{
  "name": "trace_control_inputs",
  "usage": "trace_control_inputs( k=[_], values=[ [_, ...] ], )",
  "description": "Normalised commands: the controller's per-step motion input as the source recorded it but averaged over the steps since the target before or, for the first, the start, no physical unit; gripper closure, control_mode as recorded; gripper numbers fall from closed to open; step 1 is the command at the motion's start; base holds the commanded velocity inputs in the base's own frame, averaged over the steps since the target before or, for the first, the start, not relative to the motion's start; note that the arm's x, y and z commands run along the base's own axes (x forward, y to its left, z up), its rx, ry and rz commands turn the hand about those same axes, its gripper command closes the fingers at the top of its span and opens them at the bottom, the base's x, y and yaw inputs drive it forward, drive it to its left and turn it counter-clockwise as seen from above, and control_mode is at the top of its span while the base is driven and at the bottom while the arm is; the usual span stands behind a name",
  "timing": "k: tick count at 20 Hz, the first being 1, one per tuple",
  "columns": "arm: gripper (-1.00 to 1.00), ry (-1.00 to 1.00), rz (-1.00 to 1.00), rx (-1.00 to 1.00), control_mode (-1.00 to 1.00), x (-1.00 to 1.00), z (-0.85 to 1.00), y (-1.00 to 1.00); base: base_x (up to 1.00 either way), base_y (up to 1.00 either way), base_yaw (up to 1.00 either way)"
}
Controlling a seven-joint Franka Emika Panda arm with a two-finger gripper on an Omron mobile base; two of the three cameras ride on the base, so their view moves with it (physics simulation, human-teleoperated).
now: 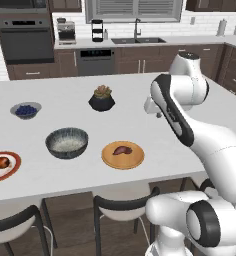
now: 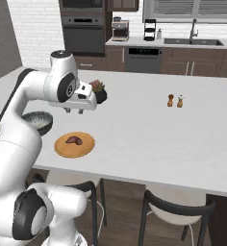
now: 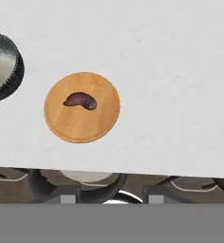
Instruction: Pick the chicken drumstick and potato from their plates and place them in the bowl. Then put the bowl in the fridge.
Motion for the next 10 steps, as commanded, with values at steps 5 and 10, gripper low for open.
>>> trace_control_inputs(
  k=[5,10],
  values=[
    [-1.00,-0.06,0.01,0.00,-1.00,-0.45,-0.02,0.01,0.00,0.00,0.00],
    [-1.00,-0.02,0.03,0.00,-1.00,-0.97,-0.20,0.40,0.00,0.00,0.00]
  ],
)
